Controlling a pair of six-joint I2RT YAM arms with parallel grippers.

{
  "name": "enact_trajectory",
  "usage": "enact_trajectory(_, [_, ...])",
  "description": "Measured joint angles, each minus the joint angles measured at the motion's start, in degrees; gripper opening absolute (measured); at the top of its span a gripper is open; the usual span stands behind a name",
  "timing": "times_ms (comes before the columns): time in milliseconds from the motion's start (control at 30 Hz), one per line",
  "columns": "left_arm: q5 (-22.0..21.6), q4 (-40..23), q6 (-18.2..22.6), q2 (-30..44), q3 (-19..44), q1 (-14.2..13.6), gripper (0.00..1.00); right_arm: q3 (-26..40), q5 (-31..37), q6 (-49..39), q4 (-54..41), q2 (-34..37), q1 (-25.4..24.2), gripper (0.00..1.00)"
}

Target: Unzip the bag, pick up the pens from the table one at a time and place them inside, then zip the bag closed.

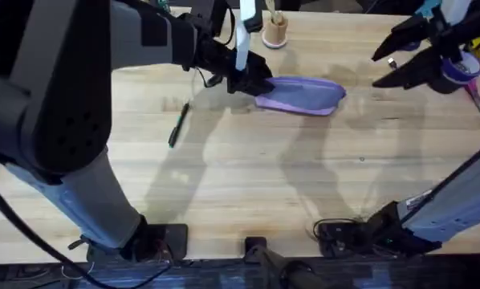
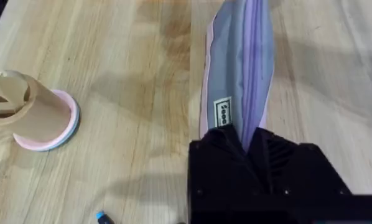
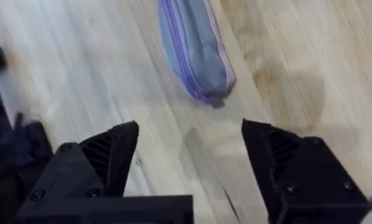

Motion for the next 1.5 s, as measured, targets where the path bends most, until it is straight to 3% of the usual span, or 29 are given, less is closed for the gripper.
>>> enact_trajectory(300, [0.0,0.0,0.0,0.0,0.0,0.0,0.041,0.0,8.8,-0.5,2.5,0.0,0.0,0.995])
enact_trajectory(933, [0.0,0.0,0.0,0.0,0.0,0.0,0.042,0.2,11.9,-7.1,8.0,4.7,0.0,0.996])
enact_trajectory(1200, [0.0,0.0,0.0,0.0,0.0,0.0,0.042,0.2,11.4,-7.6,7.8,4.6,0.0,0.995])
enact_trajectory(1500, [0.0,0.0,0.0,0.0,0.0,0.0,0.042,-0.3,5.9,-13.8,7.6,4.6,0.0,0.996])
